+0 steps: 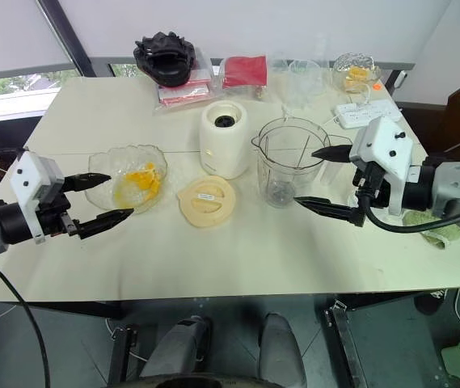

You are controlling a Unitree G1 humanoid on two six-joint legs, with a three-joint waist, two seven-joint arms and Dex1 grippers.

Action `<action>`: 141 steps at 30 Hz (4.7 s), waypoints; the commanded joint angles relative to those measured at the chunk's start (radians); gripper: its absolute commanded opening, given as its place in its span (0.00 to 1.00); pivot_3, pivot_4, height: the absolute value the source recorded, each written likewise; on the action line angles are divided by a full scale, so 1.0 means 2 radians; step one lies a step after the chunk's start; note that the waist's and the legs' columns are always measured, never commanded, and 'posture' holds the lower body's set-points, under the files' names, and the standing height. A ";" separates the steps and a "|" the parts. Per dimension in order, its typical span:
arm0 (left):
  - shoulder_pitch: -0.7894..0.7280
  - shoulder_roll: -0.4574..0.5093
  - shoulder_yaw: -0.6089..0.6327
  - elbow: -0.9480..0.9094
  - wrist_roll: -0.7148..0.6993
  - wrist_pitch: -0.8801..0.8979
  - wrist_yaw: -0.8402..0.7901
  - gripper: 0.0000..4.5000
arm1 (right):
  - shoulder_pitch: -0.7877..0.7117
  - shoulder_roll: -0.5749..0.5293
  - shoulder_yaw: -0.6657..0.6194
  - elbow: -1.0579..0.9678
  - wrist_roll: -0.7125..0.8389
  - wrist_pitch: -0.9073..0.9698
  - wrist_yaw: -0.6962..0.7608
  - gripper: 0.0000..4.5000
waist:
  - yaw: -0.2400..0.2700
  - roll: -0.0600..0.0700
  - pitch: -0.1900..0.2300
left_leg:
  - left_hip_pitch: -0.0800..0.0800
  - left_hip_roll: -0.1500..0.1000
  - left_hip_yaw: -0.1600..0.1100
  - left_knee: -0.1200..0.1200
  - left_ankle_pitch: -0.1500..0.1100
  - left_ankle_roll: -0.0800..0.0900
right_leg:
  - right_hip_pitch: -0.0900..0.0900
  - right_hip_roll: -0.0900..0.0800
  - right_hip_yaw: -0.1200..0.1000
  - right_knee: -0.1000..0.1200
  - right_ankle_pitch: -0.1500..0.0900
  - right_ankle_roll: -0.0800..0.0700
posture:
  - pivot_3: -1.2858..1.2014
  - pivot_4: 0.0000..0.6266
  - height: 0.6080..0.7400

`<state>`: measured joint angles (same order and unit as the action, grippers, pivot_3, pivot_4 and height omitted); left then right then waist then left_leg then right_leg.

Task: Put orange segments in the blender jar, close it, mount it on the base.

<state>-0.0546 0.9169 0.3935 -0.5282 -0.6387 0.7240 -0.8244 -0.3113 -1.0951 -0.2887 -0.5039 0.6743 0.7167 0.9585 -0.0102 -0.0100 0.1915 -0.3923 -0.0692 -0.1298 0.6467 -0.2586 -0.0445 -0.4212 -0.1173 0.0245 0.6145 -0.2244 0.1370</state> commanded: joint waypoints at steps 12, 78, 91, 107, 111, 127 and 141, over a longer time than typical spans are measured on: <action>-0.213 0.024 -0.131 0.371 0.135 -0.147 -0.104 1.00 | 0.025 0.045 -0.009 -0.059 0.014 0.017 -0.063 0.99 | 0.001 0.000 0.000 | 0.000 0.000 0.000 0.000 0.000 0.000 | 0.000 0.000 0.000 0.000 0.001 0.001 | 0.52 0.24 1.00; -0.482 -0.234 -0.187 0.936 0.372 -0.329 0.145 0.82 | 0.139 0.055 -0.079 -0.172 0.062 0.050 -0.176 1.00 | 0.010 -0.004 0.001 | 0.000 -0.001 0.000 0.001 0.000 0.000 | 0.000 0.000 0.000 0.002 0.002 0.004 | 0.52 0.24 1.00; -0.476 -0.236 -0.175 0.934 0.367 -0.331 0.143 0.58 | 0.132 0.050 -0.069 -0.168 0.059 0.049 -0.180 1.00 | 0.010 -0.004 0.001 | 0.000 -0.001 0.000 0.002 0.000 0.000 | 0.000 0.000 0.000 0.003 0.002 0.004 | 0.52 0.24 1.00; -0.462 -0.237 -0.149 0.926 0.354 -0.359 0.160 0.00 | 0.115 0.044 -0.058 -0.153 0.049 0.047 -0.168 1.00 | 0.010 -0.004 0.000 | 0.000 -0.001 0.000 0.002 0.000 0.000 | 0.000 0.000 0.000 0.003 0.002 0.004 | 0.52 0.24 1.00; -0.459 -0.233 -0.131 0.909 0.336 -0.411 0.151 0.00 | 0.111 0.044 -0.054 -0.149 0.047 0.047 -0.165 1.00 | 0.010 -0.004 0.000 | 0.000 -0.001 0.000 0.002 0.000 0.000 | 0.000 0.000 0.000 0.003 0.002 0.004 | 0.52 0.24 1.00; -0.289 -0.261 -0.061 0.481 0.202 -0.367 0.179 0.00 | 0.072 0.039 -0.013 -0.111 0.032 0.039 -0.126 1.00 | 0.008 -0.004 0.000 | 0.000 -0.001 0.000 0.002 0.000 0.000 | 0.000 0.000 0.000 0.003 0.002 0.003 | 0.52 0.24 1.00; -0.217 -0.283 -0.085 0.263 0.191 -0.295 0.227 0.00 | 0.060 0.047 0.003 -0.102 0.021 0.034 -0.118 1.00 | 0.011 -0.004 0.000 | 0.000 -0.001 0.000 0.002 0.000 0.000 | 0.000 0.000 0.000 0.003 0.002 0.003 | 0.52 0.24 1.00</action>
<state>-0.4696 0.3463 0.2219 0.0619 -0.2563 0.1489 -0.3783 -0.1751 -1.0021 -0.2739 -0.7001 0.7196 0.8002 0.7218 0.0125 -0.0177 0.1924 -0.3918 -0.0711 -0.1306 0.6505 -0.2586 -0.0442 -0.4209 -0.1174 0.0245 0.6194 -0.2199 0.1432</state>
